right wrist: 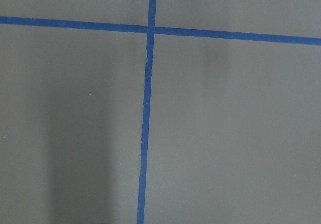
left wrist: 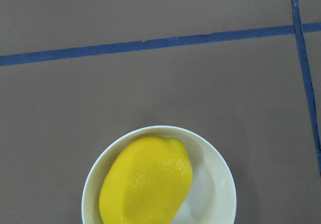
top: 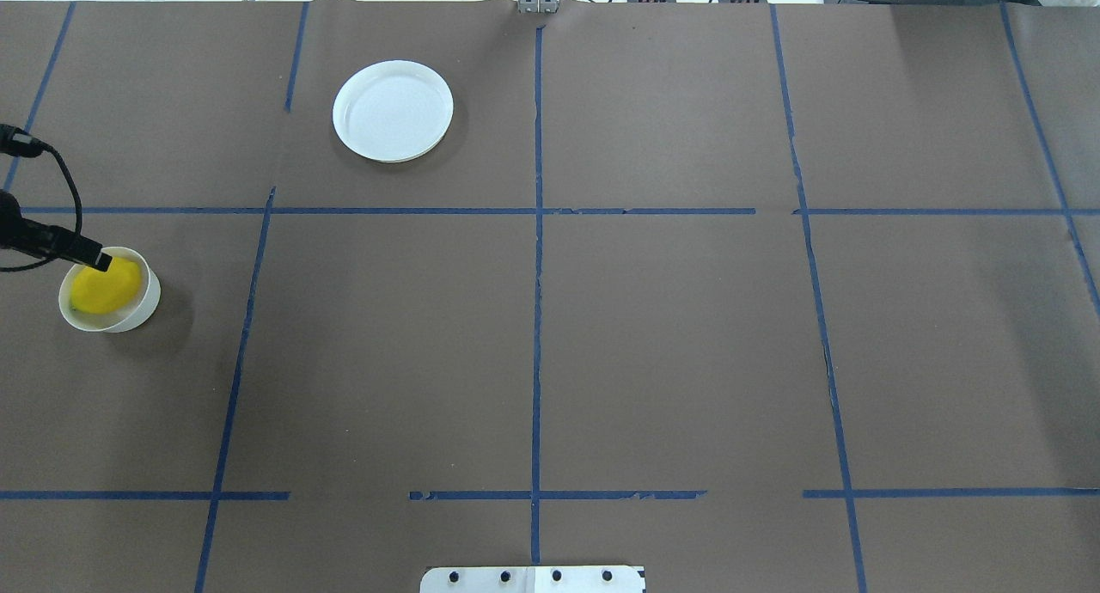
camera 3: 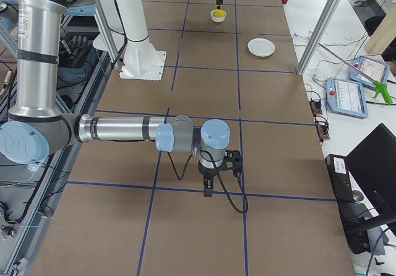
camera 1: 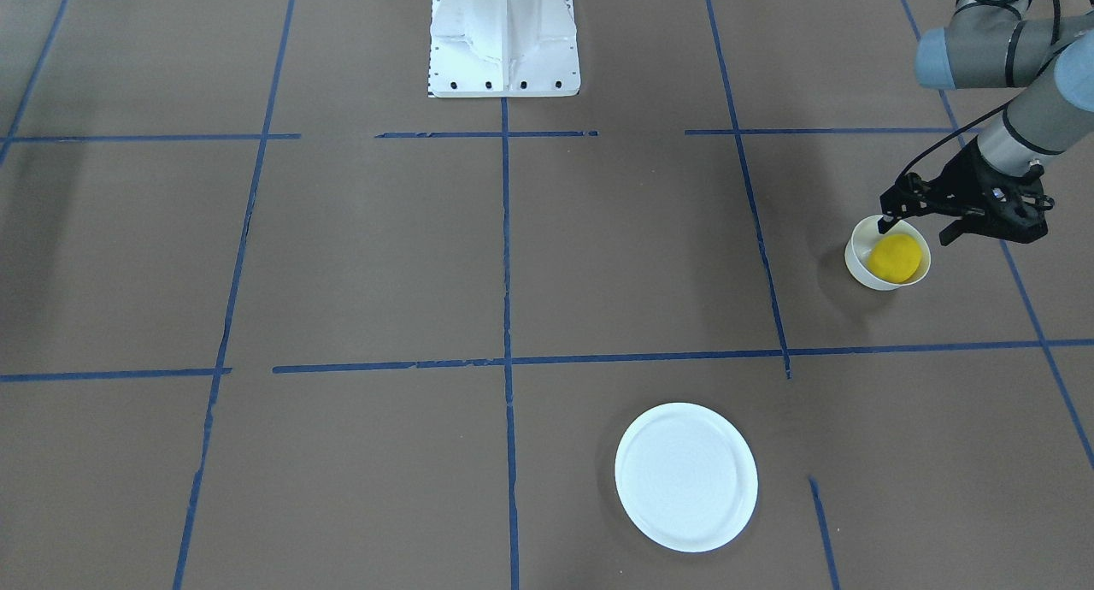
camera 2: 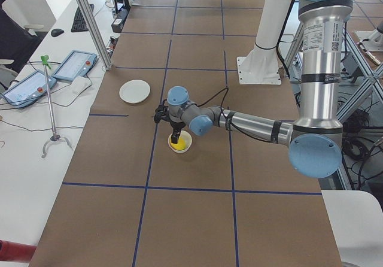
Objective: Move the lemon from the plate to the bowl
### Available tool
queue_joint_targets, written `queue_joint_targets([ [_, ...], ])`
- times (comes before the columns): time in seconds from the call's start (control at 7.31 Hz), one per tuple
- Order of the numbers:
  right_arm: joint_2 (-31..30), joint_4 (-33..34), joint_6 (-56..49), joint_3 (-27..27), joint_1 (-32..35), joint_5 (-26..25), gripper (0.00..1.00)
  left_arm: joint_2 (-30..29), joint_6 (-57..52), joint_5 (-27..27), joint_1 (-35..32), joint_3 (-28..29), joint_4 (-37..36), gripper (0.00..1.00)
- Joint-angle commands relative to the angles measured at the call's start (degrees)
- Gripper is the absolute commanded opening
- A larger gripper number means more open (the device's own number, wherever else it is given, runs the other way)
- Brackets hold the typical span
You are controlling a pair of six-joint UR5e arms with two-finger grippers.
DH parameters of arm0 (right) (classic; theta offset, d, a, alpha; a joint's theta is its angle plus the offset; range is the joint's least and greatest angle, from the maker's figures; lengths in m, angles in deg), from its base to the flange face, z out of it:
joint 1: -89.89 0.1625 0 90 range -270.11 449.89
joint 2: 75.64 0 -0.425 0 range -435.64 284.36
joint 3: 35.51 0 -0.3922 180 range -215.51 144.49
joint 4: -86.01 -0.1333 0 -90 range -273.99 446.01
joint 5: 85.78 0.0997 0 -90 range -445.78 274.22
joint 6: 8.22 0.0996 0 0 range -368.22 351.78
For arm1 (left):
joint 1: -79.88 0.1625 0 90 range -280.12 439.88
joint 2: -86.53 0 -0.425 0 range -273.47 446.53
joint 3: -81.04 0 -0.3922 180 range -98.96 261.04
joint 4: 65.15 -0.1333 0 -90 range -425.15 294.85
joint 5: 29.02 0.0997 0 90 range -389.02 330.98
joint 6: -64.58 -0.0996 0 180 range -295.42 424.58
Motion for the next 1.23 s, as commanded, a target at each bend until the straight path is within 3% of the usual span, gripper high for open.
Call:
queue_joint_targets([
  [0.0,0.0,0.0,0.0,0.0,0.0,0.0,1.0,-8.6,-20.3,-0.3,-9.8,-0.6,-19.4,1.0],
  [0.27,0.0,0.0,0.0,0.0,0.0,0.0,1.0,-8.0,-26.5,-3.6,-18.7,0.5,-21.4,1.0],
  [0.41,0.0,0.0,0.0,0.0,0.0,-0.1,1.0,-4.4,-26.9,-7.0,-21.7,2.2,-21.1,1.0],
  [0.68,0.0,0.0,0.0,0.0,0.0,-0.1,1.0,1.6,-36.1,-7.1,-30.2,4.1,-21.8,1.0],
  [1.09,0.0,0.0,0.0,0.0,0.0,0.0,1.0,7.2,-39.8,-6.8,-32.5,4.4,-22.0,1.0],
])
